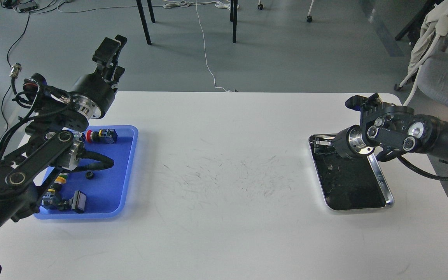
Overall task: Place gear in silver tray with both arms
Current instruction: 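Carry the gear with the right gripper and lower it into the silver tray, then open the right gripper and withdraw it from the silver tray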
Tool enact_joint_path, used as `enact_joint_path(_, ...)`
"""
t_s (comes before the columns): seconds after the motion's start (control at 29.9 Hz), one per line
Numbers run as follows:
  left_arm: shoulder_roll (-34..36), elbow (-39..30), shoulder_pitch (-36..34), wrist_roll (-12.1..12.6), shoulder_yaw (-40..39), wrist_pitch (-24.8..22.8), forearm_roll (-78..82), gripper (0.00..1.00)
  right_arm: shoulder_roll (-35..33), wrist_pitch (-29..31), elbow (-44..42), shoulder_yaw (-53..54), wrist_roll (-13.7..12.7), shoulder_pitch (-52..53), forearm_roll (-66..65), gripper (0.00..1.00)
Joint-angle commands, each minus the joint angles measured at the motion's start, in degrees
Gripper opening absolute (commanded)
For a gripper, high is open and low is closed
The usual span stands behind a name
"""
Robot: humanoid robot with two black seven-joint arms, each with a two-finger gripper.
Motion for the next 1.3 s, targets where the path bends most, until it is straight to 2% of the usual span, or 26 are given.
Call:
enact_joint_path(0.0,0.1,0.1,0.0,0.0,0.1,0.0,0.0,0.98,-0.2,0.1,0.1,-0.1,0.0,-0.2,0.0,0.02)
enact_joint_path(0.2,-0.1,0.1,0.0,0.0,0.2,0.0,0.0,0.98,-1.3,0.4,0.9,-0.2,0.2,-0.1,0.0,0.02)
enact_joint_path(0.53,0.0,0.1,0.1,0.0,0.2,0.0,0.0,0.98,-7.0,0.7,4.0,-0.1,0.8,0.7,-1.4,0.02)
enact_joint_path(0.6,0.1,0.1,0.1,0.0,0.2,0.0,0.0,0.98,-7.2,0.7,4.1,-0.1,0.8,0.7,-2.5,0.11)
enact_joint_path(0.64,0.1,0.1,0.1,0.0,0.2,0.0,0.0,0.98,-7.2,0.7,4.0,-0.1,0.8,0.6,-2.6,0.26)
enact_joint_path(0.67,0.1,0.1,0.1,0.0,0.2,0.0,0.0,0.98,-7.2,0.7,4.0,-0.1,0.8,0.6,-2.6,0.46)
enact_joint_path(0.7,0.1,0.1,0.1,0.0,0.2,0.0,0.0,0.98,-7.2,0.6,3.9,0.0,0.8,0.6,-2.6,0.77)
enact_joint_path(0.74,0.1,0.1,0.1,0.0,0.2,0.0,0.0,0.98,-7.2,0.6,4.0,0.1,0.7,0.7,-2.5,0.97)
enact_joint_path(0.9,0.4,0.4,0.1,0.0,0.3,0.0,-0.1,0.98,-8.8,0.9,4.0,3.2,0.8,1.6,-2.4,0.98)
enact_joint_path(1.0,0.6,0.6,0.1,0.1,0.3,0.0,-0.1,0.98,-10.1,0.7,3.6,10.1,0.7,3.2,-1.9,0.98)
enact_joint_path(1.07,0.9,0.6,0.1,0.3,0.3,-0.1,-0.1,0.98,-11.2,0.4,3.2,18.5,0.7,3.0,-1.4,0.98)
enact_joint_path(1.17,2.7,0.3,0.2,0.9,0.4,-0.8,-0.3,0.98,-12.3,0.2,1.8,36.8,0.7,1.4,0.9,0.98)
enact_joint_path(1.27,7.2,-0.6,0.3,1.5,2.1,-2.6,-0.4,0.98,-11.8,0.2,0.2,54.1,0.5,-3.1,10.5,0.98)
